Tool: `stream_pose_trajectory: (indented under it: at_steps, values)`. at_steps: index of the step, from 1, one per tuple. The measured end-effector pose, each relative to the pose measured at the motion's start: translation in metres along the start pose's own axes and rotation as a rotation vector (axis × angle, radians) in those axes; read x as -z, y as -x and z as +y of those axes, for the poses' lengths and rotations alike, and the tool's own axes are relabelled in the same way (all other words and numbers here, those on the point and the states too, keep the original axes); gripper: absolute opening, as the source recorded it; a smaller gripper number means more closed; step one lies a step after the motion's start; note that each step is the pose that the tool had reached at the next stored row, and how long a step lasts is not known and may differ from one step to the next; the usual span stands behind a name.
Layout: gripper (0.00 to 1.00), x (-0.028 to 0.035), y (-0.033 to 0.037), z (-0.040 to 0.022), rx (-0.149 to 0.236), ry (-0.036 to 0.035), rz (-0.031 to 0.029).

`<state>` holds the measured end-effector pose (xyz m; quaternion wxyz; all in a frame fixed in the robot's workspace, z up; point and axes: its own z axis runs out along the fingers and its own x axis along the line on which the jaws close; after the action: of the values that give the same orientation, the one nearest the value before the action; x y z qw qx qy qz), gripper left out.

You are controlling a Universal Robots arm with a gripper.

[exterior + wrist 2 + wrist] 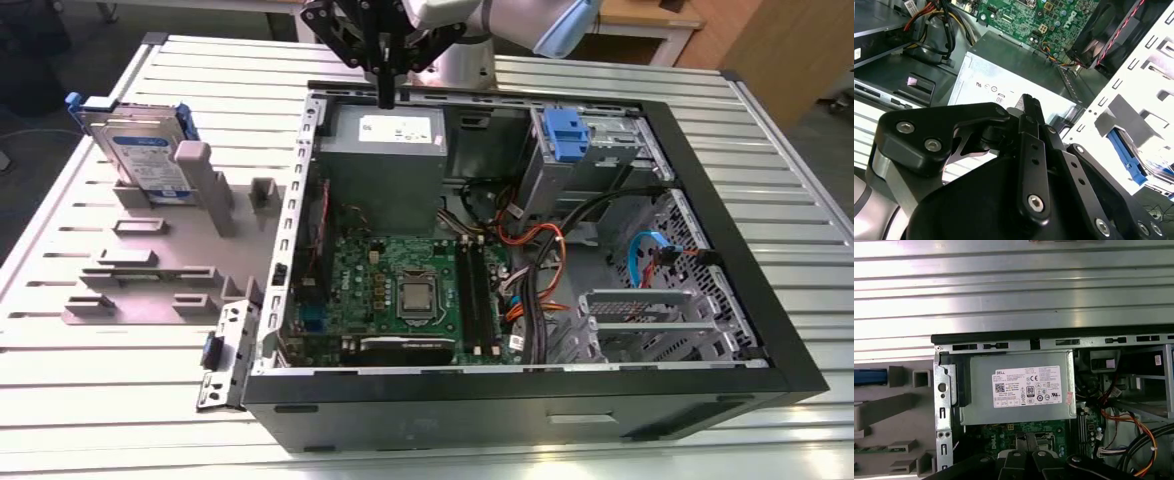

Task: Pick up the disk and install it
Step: 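Reach for the disk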

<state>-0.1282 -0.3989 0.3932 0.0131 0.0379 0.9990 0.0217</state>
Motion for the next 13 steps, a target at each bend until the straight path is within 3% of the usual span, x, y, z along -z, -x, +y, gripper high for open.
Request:
stream_pose_trajectory:
  at_steps: [13]
  values:
    - [0.11,-0.0004,-0.0032,-0.0003,0.0,-0.0001,0.0001]
